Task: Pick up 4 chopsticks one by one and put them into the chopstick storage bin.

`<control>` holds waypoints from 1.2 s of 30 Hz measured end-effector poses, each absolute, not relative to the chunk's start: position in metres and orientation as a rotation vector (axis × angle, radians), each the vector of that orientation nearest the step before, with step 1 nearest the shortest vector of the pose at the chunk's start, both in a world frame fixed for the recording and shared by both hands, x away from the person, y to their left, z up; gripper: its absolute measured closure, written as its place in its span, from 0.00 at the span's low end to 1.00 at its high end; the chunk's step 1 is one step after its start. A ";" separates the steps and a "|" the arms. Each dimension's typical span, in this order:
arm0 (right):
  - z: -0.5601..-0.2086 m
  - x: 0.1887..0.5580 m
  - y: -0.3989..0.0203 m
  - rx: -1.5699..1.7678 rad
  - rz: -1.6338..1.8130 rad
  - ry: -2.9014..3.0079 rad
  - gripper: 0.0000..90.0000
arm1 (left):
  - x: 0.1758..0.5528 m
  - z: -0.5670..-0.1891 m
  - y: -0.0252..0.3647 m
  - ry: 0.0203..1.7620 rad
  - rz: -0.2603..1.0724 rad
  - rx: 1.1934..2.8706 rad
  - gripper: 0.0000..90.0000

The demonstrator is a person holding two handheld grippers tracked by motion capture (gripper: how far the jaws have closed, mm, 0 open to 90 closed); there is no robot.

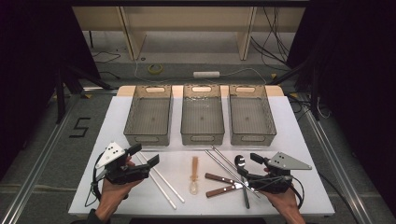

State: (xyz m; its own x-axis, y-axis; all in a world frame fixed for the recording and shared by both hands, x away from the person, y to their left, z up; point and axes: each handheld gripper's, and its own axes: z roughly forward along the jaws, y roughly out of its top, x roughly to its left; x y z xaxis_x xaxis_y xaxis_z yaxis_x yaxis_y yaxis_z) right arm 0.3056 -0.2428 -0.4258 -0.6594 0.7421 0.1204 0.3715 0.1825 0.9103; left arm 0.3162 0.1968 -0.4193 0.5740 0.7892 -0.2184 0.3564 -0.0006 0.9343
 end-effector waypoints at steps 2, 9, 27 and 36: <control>-0.425 0.306 -0.243 1.055 1.469 2.115 0.35 | 0.316 -0.419 0.197 0.989 0.447 1.595 0.17; -0.424 0.309 -0.244 1.074 1.404 2.145 0.36 | 0.316 -0.419 0.197 0.988 0.447 1.602 0.17; -0.410 0.336 -0.239 1.134 1.123 2.363 0.43 | 0.317 -0.419 0.198 0.998 0.449 1.597 0.17; -0.419 0.358 -0.234 1.203 0.959 2.522 0.57 | 0.317 -0.419 0.197 0.993 0.451 1.603 0.17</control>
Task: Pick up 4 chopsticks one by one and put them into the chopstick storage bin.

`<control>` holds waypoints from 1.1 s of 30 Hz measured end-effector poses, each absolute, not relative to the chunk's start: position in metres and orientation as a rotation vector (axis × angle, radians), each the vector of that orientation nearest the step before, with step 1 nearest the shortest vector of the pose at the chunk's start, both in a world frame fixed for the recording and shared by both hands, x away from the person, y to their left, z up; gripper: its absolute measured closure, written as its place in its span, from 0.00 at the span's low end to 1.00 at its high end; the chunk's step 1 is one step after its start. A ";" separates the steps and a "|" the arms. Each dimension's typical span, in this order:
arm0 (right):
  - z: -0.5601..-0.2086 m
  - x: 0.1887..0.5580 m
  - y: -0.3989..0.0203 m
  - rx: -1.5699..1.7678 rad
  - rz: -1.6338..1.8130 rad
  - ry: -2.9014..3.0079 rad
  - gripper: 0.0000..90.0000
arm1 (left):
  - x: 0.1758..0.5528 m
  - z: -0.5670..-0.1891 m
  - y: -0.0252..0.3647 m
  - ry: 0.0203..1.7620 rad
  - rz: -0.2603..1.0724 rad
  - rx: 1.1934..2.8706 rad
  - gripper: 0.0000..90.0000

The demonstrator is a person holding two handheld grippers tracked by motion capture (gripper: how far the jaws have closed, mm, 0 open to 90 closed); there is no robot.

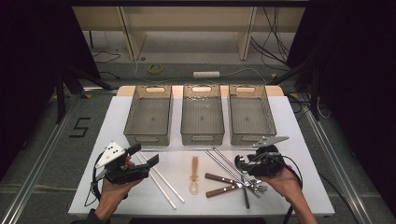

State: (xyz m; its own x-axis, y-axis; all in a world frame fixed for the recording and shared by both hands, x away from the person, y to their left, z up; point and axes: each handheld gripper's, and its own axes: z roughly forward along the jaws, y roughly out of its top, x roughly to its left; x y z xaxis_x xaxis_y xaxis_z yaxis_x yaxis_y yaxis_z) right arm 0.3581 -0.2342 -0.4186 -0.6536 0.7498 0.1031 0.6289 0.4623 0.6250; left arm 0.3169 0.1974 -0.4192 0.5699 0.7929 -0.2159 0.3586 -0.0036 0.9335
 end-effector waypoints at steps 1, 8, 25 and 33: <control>-0.419 0.358 -0.234 1.203 0.959 2.522 0.57 | 0.317 -0.419 0.197 0.993 0.451 1.602 0.17; -0.436 0.371 -0.228 1.214 0.762 2.642 0.67 | 0.317 -0.418 0.198 0.994 0.454 1.602 0.17; -0.453 0.379 -0.210 1.154 0.648 2.740 0.85 | 0.317 -0.418 0.198 0.995 0.453 1.602 0.17; -0.458 0.380 -0.203 1.124 0.609 2.757 0.89 | 0.317 -0.418 0.198 0.993 0.453 1.603 0.17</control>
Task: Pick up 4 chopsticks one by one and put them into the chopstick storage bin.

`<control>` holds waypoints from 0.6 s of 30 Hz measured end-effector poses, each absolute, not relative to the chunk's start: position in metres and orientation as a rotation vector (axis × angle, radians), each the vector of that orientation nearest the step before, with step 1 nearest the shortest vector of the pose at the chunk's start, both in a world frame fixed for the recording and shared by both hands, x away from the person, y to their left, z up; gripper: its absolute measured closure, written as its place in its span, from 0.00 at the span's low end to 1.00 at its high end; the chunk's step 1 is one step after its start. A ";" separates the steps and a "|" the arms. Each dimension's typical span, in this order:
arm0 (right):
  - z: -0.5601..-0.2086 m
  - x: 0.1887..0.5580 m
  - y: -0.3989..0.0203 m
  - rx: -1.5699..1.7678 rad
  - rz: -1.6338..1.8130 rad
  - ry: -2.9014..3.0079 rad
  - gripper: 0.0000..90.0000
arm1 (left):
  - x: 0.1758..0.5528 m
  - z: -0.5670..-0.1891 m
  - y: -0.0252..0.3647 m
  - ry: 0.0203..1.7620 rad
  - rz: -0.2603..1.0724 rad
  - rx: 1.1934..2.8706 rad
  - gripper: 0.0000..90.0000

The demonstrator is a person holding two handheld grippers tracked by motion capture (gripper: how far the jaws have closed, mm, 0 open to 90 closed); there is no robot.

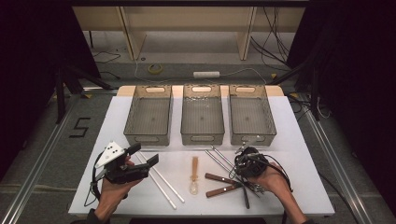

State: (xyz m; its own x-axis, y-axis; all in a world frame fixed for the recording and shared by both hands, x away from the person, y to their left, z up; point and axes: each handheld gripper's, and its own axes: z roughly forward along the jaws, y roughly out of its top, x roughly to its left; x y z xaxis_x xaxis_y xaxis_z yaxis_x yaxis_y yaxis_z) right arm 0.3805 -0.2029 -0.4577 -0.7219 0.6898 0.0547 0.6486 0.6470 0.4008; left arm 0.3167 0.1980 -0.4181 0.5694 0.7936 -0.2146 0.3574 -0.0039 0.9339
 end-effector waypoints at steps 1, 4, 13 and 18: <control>-0.458 0.381 -0.202 1.116 0.609 2.760 0.89 | 0.317 -0.418 0.198 0.993 0.453 1.602 0.17; -0.459 0.381 -0.200 1.110 0.597 2.764 0.91 | 0.317 -0.418 0.198 0.992 0.454 1.602 0.17; -0.462 0.385 -0.194 1.136 0.568 2.761 0.95 | 0.316 -0.418 0.197 0.990 0.456 1.601 0.17; -0.458 0.383 -0.193 1.125 0.586 2.751 0.96 | 0.316 -0.418 0.197 0.989 0.456 1.605 0.17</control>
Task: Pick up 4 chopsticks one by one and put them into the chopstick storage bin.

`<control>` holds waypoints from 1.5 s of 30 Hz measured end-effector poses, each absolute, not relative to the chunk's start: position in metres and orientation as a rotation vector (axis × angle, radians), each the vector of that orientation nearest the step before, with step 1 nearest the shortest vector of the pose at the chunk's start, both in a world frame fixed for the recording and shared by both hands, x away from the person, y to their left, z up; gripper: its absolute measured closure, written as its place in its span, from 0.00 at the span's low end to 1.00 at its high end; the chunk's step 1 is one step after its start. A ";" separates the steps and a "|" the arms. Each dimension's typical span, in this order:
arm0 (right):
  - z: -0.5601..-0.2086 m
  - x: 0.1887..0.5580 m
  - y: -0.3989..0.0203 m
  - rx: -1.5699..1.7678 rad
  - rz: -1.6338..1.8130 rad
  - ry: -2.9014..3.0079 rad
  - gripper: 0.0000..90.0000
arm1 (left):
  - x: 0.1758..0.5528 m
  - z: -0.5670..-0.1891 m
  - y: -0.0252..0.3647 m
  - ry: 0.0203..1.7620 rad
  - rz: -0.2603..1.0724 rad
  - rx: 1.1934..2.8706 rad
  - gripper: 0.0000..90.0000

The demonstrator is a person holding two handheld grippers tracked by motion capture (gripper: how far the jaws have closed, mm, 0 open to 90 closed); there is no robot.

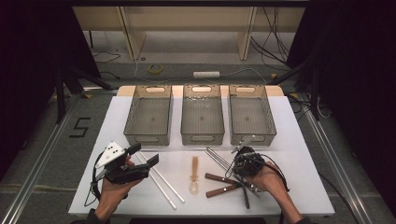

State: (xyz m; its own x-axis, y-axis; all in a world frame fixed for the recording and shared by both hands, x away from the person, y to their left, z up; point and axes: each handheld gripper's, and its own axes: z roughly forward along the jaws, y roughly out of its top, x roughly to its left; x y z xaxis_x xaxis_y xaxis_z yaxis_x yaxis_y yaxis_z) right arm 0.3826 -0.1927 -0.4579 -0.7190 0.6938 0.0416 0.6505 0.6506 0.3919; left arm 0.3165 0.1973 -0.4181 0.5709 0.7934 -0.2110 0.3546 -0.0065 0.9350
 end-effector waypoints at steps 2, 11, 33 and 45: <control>-0.454 0.382 -0.194 1.111 0.597 2.743 0.96 | 0.316 -0.418 0.197 0.987 0.455 1.606 0.17; -0.430 0.375 -0.195 1.015 0.728 2.754 0.96 | 0.321 -0.415 0.187 0.923 0.418 1.688 0.17; -0.413 0.356 -0.160 0.693 0.764 2.894 0.96 | 0.350 -0.417 0.120 0.679 0.338 2.086 0.22; -0.408 0.346 -0.144 0.536 0.726 2.973 0.96 | 0.341 -0.423 0.103 0.540 0.314 2.251 0.34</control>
